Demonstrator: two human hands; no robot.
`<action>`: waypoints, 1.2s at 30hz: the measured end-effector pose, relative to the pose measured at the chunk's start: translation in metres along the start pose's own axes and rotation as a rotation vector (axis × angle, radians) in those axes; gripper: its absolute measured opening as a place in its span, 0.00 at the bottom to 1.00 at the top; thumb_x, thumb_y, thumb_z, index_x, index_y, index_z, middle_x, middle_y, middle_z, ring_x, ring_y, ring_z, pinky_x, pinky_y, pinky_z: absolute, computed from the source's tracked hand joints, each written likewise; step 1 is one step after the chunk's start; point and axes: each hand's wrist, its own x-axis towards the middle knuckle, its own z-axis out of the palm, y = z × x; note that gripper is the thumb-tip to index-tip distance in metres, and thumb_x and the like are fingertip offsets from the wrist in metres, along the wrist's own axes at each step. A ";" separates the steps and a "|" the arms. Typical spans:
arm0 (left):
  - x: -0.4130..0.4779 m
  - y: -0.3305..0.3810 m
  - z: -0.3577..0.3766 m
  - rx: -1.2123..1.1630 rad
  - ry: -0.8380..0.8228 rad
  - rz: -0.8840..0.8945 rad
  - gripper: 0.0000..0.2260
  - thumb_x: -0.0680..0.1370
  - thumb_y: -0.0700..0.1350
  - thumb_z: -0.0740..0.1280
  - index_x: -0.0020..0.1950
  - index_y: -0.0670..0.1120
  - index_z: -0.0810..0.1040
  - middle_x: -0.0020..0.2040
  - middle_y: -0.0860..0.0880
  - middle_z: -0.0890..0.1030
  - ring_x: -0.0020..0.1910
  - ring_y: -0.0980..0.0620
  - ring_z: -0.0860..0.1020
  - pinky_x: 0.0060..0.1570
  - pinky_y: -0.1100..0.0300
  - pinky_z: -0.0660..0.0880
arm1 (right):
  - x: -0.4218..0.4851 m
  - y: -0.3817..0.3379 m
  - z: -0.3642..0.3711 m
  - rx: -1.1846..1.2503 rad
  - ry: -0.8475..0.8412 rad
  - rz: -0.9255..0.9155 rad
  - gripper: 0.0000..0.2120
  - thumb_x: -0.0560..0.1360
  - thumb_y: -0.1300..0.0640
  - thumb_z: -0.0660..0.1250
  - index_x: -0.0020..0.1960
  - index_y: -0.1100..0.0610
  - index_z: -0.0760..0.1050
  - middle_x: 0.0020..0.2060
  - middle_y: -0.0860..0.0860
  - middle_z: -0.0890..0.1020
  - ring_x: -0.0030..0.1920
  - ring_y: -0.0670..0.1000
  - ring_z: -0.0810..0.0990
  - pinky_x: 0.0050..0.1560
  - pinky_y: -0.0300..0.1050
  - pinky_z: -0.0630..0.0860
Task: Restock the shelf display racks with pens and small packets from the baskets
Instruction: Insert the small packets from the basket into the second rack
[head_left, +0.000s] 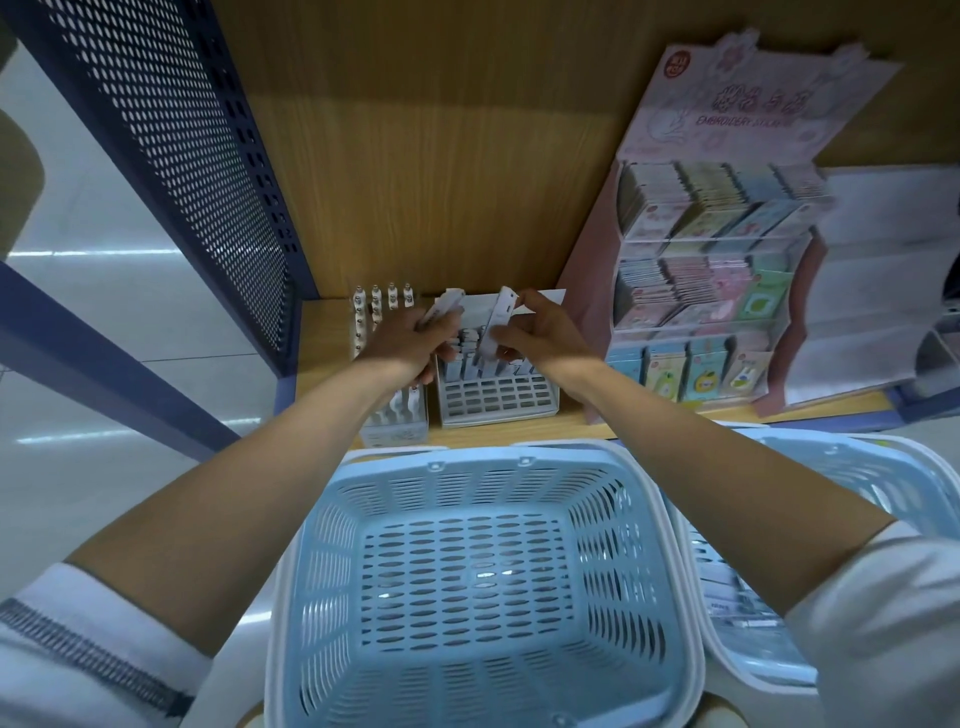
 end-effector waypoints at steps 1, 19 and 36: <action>0.000 -0.001 -0.001 -0.020 -0.001 0.009 0.15 0.82 0.53 0.62 0.53 0.42 0.77 0.36 0.48 0.78 0.20 0.57 0.68 0.20 0.66 0.63 | 0.001 0.000 0.000 0.010 0.008 -0.004 0.11 0.76 0.63 0.68 0.56 0.57 0.70 0.37 0.59 0.83 0.36 0.52 0.81 0.47 0.48 0.80; 0.008 -0.028 -0.021 0.178 0.131 0.137 0.17 0.80 0.53 0.64 0.40 0.41 0.75 0.32 0.46 0.75 0.30 0.49 0.72 0.36 0.55 0.69 | 0.013 0.027 0.024 -0.337 0.068 -0.137 0.05 0.76 0.63 0.68 0.51 0.59 0.76 0.35 0.51 0.82 0.36 0.49 0.82 0.43 0.45 0.81; 0.017 -0.044 -0.029 0.112 0.152 0.144 0.20 0.79 0.52 0.66 0.43 0.35 0.76 0.30 0.47 0.73 0.30 0.49 0.71 0.35 0.54 0.67 | 0.029 0.042 0.041 -0.983 -0.078 -0.280 0.08 0.75 0.58 0.69 0.52 0.57 0.82 0.51 0.54 0.81 0.48 0.54 0.80 0.50 0.42 0.73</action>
